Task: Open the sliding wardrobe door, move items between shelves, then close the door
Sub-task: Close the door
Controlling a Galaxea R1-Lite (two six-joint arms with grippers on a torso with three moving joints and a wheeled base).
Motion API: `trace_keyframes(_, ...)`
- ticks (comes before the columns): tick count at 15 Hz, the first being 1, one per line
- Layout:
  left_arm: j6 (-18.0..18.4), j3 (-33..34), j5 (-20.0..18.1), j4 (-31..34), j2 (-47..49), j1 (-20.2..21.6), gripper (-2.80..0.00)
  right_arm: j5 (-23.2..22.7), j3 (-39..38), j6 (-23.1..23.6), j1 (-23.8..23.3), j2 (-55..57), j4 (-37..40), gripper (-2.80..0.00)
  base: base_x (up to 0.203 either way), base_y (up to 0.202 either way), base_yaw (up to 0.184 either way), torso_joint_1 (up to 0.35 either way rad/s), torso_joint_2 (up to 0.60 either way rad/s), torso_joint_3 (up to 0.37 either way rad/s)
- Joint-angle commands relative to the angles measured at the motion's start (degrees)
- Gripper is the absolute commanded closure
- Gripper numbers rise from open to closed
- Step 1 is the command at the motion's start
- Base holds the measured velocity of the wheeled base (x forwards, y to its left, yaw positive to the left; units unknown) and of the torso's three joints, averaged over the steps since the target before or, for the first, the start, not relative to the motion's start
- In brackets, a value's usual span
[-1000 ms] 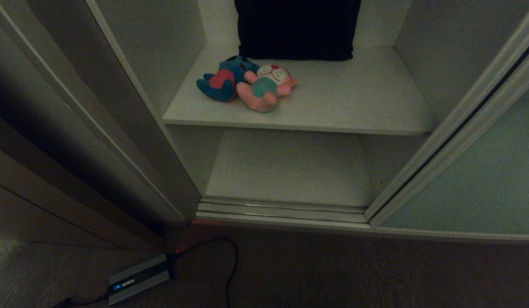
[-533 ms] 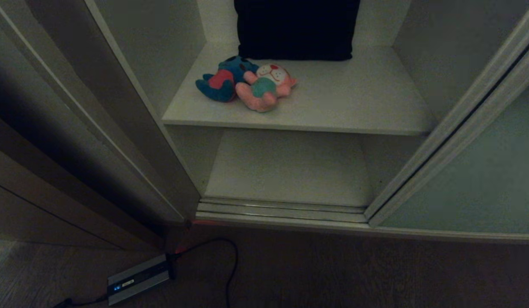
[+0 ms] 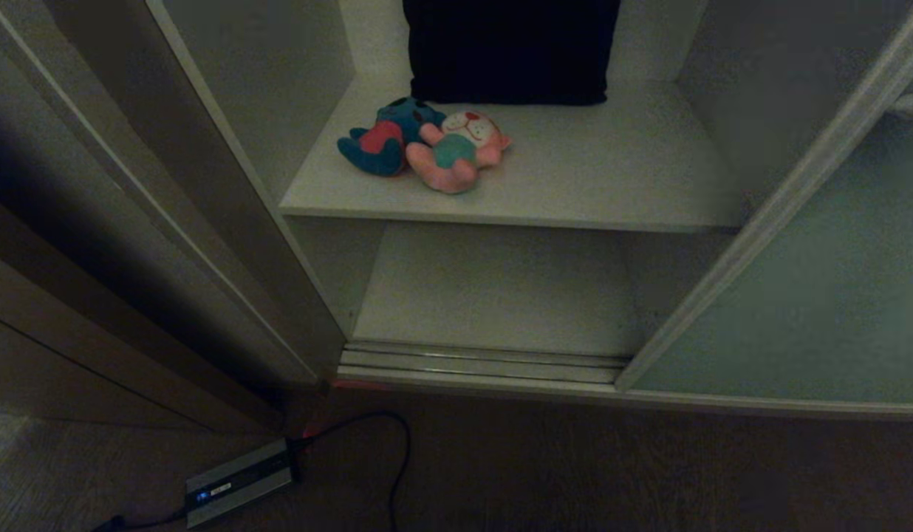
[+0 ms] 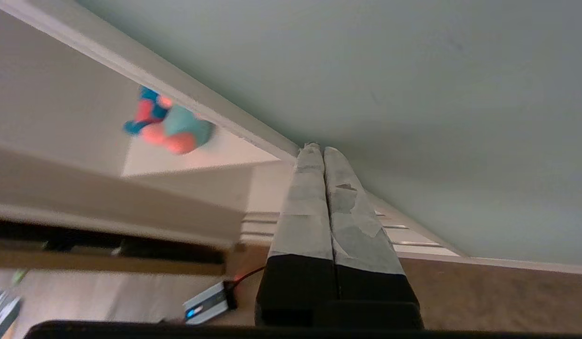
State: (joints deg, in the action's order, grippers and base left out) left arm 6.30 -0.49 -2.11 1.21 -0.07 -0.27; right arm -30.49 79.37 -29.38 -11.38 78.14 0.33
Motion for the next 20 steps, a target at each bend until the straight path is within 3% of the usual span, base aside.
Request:
trace_keyframes(1,0.1,0.0,0.0,0.0,0.1,0.0,0.0,2.0,-0.1,-0.1,5.9,-0.3,0.0,0.0,0.0,0.0,0.0,0.0,0.0,0.0)
trace_keyframes(6,0.0,0.0,0.0,0.0,0.1,0.0,0.0,9.4,-1.8,1.3,23.4,-1.5,-0.4,0.0,0.0,0.0,0.0,0.0,0.0,0.0)
trace_keyframes(9,0.0,0.0,0.0,0.0,0.1,0.0,0.0,10.8,-8.2,7.4,34.2,-5.2,-0.4,0.0,0.0,0.0,0.0,0.0,0.0,0.0)
trace_keyframes(11,0.1,0.0,0.0,0.0,0.1,0.0,0.0,11.7,-11.2,9.6,38.2,-10.3,-0.4,0.0,0.0,0.0,0.0,0.0,0.0,0.0)
trace_keyframes(13,0.0,0.0,0.0,0.0,0.1,0.0,0.0,13.5,-11.7,9.9,38.7,-14.3,0.1,0.0,0.0,0.0,0.0,0.0,0.0,0.0)
trace_keyframes(17,0.0,0.0,0.0,0.0,0.1,0.0,0.0,24.3,-12.4,9.8,35.0,-20.7,1.8,0.0,0.0,0.0,0.0,0.0,0.0,0.0)
trace_keyframes(20,0.0,0.0,0.0,0.0,0.1,0.0,0.0,25.6,-12.6,10.0,25.6,-24.1,4.4,0.0,0.0,0.0,0.0,0.0,0.0,0.0)
